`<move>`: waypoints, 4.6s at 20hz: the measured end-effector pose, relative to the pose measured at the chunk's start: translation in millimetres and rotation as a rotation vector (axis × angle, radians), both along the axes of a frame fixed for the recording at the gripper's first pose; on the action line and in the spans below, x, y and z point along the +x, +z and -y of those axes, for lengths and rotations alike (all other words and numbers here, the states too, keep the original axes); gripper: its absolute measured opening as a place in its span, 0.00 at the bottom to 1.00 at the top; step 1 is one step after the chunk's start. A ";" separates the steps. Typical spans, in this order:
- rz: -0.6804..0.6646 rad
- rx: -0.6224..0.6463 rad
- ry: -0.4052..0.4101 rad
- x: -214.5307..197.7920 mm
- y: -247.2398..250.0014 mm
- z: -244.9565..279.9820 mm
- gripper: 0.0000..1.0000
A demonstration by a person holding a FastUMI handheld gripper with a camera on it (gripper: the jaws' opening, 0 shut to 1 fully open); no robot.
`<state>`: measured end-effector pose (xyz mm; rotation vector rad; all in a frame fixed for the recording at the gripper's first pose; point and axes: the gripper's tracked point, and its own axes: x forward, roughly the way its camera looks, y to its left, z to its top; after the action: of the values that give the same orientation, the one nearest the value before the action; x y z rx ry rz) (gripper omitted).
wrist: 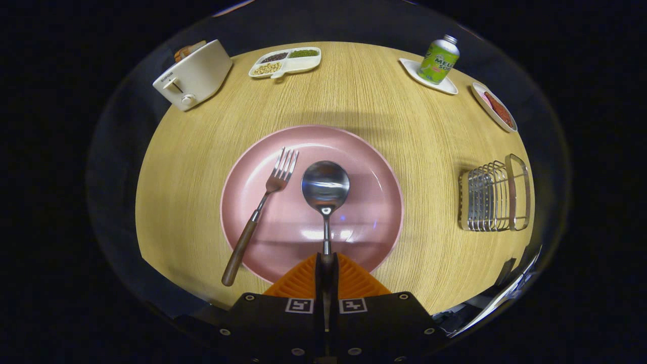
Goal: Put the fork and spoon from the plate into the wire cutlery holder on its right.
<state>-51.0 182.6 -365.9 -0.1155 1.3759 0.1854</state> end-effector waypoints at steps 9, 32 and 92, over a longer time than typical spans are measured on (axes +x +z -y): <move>0.078 0.028 -0.056 -6.0 52.1 21.8 0.04; 0.107 -0.026 -0.144 13.7 100.3 213.7 0.04; 0.851 0.247 -0.140 107.0 190.4 30.2 0.87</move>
<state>56.0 152.4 -175.5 0.1041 0.5037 0.1599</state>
